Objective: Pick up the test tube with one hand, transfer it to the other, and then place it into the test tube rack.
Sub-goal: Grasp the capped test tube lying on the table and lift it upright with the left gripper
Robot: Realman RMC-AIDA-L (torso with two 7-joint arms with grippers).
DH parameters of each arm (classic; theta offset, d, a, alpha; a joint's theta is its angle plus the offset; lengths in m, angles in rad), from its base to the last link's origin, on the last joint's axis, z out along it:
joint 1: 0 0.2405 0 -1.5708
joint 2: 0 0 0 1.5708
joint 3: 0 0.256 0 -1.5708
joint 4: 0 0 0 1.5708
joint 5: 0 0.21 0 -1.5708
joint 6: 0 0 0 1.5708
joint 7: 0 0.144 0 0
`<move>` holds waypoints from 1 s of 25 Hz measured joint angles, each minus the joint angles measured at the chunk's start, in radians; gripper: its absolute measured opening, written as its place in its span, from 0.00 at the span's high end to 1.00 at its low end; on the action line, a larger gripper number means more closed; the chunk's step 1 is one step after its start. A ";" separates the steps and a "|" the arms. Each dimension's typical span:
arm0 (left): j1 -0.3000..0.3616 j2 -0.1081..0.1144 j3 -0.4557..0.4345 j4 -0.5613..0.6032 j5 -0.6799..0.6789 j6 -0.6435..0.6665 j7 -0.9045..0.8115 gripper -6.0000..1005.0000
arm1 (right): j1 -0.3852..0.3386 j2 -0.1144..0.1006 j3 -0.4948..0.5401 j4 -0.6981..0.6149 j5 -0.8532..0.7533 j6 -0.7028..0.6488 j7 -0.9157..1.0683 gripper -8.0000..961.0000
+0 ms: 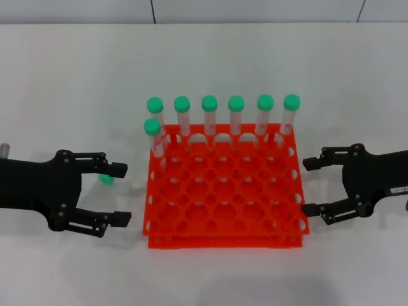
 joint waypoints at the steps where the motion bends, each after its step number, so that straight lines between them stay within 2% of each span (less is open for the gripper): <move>1: 0.000 0.000 0.000 -0.004 0.000 0.000 0.000 0.15 | 0.000 0.000 0.001 0.000 0.000 0.000 -0.001 0.11; 9: -0.001 -0.012 0.001 -0.003 0.003 0.000 -0.126 0.15 | -0.010 0.001 0.006 0.001 0.006 0.001 -0.022 0.11; 15: -0.003 -0.043 -0.001 0.060 0.000 -0.022 -0.341 0.15 | -0.011 0.003 0.006 -0.003 0.007 0.006 -0.023 0.11; 17: -0.007 -0.046 0.002 0.083 0.004 -0.028 -0.405 0.15 | -0.010 0.004 0.006 -0.003 0.007 0.015 -0.027 0.11; 20: -0.021 -0.046 0.002 0.111 0.014 -0.028 -0.529 0.15 | -0.009 0.005 0.006 -0.003 0.008 0.024 -0.036 0.11; 25: -0.065 -0.033 0.004 0.128 0.068 -0.010 -0.738 0.15 | -0.009 0.005 0.006 -0.003 0.008 0.028 -0.045 0.11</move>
